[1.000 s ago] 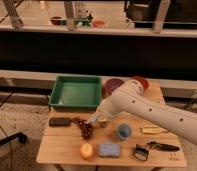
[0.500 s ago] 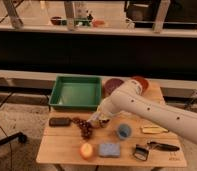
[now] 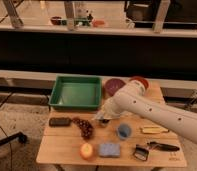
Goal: Place towel in metal cup
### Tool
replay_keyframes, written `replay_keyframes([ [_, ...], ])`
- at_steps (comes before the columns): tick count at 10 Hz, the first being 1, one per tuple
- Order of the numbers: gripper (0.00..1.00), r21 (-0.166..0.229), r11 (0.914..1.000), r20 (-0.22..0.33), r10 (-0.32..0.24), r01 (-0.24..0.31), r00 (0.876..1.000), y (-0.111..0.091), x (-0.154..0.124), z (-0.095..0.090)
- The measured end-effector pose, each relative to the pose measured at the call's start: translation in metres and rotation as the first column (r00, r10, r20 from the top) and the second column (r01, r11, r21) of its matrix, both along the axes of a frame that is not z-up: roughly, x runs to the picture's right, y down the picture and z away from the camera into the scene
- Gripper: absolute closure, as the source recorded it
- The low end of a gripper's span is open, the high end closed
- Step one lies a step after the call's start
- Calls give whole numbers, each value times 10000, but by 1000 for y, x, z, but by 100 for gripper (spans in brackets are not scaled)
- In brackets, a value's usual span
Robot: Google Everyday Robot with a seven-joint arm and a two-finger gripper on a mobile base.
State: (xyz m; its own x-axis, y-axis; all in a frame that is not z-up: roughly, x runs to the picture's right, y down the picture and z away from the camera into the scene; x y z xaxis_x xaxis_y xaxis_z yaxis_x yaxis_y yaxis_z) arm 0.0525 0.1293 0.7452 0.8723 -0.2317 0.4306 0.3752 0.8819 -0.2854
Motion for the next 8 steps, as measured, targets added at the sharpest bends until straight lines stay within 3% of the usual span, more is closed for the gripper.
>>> replay_keyframes([
  [3, 88, -188, 9996, -199, 185, -189, 9996, 11, 9, 2],
  [8, 88, -482, 9988, -34, -55, 53, 10000, 22, -9, 12],
])
